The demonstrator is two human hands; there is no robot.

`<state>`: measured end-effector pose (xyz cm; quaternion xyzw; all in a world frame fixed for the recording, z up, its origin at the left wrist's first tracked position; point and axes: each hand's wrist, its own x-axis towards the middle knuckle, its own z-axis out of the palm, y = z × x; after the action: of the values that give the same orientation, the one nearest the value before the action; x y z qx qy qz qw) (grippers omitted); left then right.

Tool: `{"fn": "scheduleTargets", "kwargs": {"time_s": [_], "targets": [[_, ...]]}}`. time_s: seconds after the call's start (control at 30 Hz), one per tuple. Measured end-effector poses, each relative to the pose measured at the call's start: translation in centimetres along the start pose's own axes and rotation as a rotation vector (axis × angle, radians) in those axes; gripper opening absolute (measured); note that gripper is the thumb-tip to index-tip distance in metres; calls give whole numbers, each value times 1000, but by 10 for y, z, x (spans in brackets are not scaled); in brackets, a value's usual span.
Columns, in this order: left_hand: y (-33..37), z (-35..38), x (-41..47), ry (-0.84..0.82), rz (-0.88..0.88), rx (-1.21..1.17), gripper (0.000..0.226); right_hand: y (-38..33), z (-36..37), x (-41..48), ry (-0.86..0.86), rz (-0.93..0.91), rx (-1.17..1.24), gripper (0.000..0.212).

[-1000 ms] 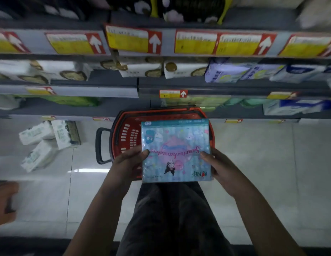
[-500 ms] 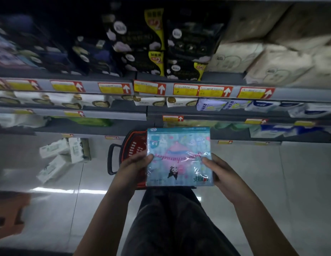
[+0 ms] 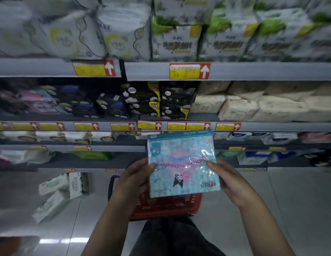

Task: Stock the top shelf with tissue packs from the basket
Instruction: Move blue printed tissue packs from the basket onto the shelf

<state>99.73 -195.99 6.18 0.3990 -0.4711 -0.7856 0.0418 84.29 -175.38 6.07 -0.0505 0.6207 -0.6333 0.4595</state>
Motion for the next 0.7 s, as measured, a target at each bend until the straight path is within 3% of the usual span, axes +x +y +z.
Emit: {"fn": "scheduleTargets", "kwargs": {"time_s": [0.1, 0.3, 0.43, 0.53, 0.6, 0.7], "targets": [[13, 10, -1, -19, 39, 23, 44, -19, 0, -4, 39, -58, 11, 58], [53, 23, -8, -99, 106, 103, 48, -50, 4, -16, 101, -133, -5, 80], [75, 33, -17, -161, 148, 138, 50, -74, 8, -23, 138, -186, -57, 41], [87, 42, -22, -182, 211, 162, 38, -90, 7, -27, 132, -263, -59, 33], [95, 47, -24, -182, 242, 152, 31, -99, 7, -30, 131, -292, -21, 14], [105, 49, -25, -222, 290, 167, 26, -104, 6, -31, 118, -310, -8, 16]]}}
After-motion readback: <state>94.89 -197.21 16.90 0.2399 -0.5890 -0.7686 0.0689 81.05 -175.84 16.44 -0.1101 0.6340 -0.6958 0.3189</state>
